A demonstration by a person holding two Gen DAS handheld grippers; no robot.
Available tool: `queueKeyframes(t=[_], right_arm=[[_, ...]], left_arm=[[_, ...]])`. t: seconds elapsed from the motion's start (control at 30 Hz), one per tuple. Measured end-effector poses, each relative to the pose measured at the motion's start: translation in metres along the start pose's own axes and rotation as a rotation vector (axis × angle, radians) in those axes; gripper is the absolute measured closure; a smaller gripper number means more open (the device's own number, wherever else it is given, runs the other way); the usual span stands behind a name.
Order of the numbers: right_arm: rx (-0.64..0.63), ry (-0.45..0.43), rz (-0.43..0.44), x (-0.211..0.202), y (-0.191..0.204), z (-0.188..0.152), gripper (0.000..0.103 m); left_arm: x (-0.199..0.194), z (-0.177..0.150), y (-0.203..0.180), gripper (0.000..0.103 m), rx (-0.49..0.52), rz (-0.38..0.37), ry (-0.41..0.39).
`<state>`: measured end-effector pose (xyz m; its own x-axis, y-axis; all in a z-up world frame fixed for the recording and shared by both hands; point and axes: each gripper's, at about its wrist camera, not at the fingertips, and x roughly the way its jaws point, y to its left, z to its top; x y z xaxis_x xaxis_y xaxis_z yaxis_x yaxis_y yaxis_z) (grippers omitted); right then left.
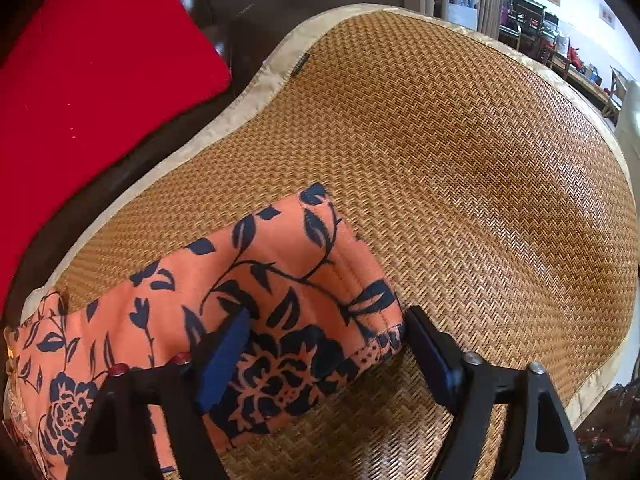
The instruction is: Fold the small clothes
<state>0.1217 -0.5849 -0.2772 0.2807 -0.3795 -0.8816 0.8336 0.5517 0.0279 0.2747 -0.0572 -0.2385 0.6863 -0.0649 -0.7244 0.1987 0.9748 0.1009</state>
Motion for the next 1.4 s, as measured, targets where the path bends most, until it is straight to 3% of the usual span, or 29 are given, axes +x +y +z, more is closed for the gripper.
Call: queueKeyframes(t=[0.03, 0.07, 0.1, 0.13, 0.33, 0.53, 0.63, 0.83, 0.93, 1.07, 1.17, 1.23, 1.27, 1.3, 1.4], right_arm=[[-0.023, -0.01, 0.01, -0.002, 0.004, -0.002, 0.045], [-0.041, -0.022, 0.031, -0.004, 0.008, -0.006, 0.07], [-0.057, -0.023, 0.052, -0.006, 0.013, -0.007, 0.082], [-0.064, -0.023, 0.056, -0.008, 0.016, -0.008, 0.086], [-0.053, -0.048, 0.271, -0.051, 0.048, -0.015, 0.088], [-0.131, -0.093, 0.612, -0.14, 0.125, -0.034, 0.088], [-0.22, -0.087, 0.767, -0.181, 0.184, -0.066, 0.088], [-0.37, 0.035, 0.913, -0.203, 0.289, -0.151, 0.088], [-0.412, 0.133, 0.94, -0.19, 0.332, -0.183, 0.084], [-0.573, 0.295, 0.872, -0.167, 0.377, -0.212, 0.072], [-0.656, 0.306, 0.862, -0.153, 0.377, -0.223, 0.068], [-0.651, 0.299, 0.895, -0.152, 0.365, -0.217, 0.045], [-0.629, 0.291, 0.929, -0.154, 0.352, -0.215, 0.019], [-0.606, 0.271, 0.953, -0.152, 0.349, -0.215, 0.013], [-0.566, 0.221, 1.005, -0.157, 0.358, -0.216, 0.013]], left_arm=[[0.0, 0.001, 0.001, 0.0, -0.005, 0.0, 0.002], [0.001, 0.001, 0.002, 0.0, -0.009, 0.003, 0.001], [0.001, 0.002, 0.003, 0.0, -0.014, 0.006, -0.003], [0.001, 0.002, 0.005, 0.0, -0.019, 0.009, -0.007], [0.0, 0.007, 0.032, 0.0, -0.078, 0.055, -0.015], [-0.005, 0.013, 0.073, 0.0, -0.159, 0.118, -0.043], [-0.003, 0.015, 0.094, 0.0, -0.197, 0.161, -0.048], [-0.001, 0.012, 0.144, 0.0, -0.3, 0.2, -0.033], [0.001, 0.011, 0.161, 0.0, -0.33, 0.223, -0.024], [0.0, 0.006, 0.196, 0.0, -0.381, 0.261, -0.01], [-0.001, -0.002, 0.229, 0.0, -0.449, 0.302, 0.008], [-0.001, -0.008, 0.247, 0.0, -0.497, 0.315, 0.022], [0.0, -0.012, 0.257, 0.0, -0.534, 0.314, 0.037], [0.001, -0.015, 0.263, 0.0, -0.556, 0.311, 0.047], [0.006, -0.025, 0.277, 0.0, -0.607, 0.315, 0.084]])
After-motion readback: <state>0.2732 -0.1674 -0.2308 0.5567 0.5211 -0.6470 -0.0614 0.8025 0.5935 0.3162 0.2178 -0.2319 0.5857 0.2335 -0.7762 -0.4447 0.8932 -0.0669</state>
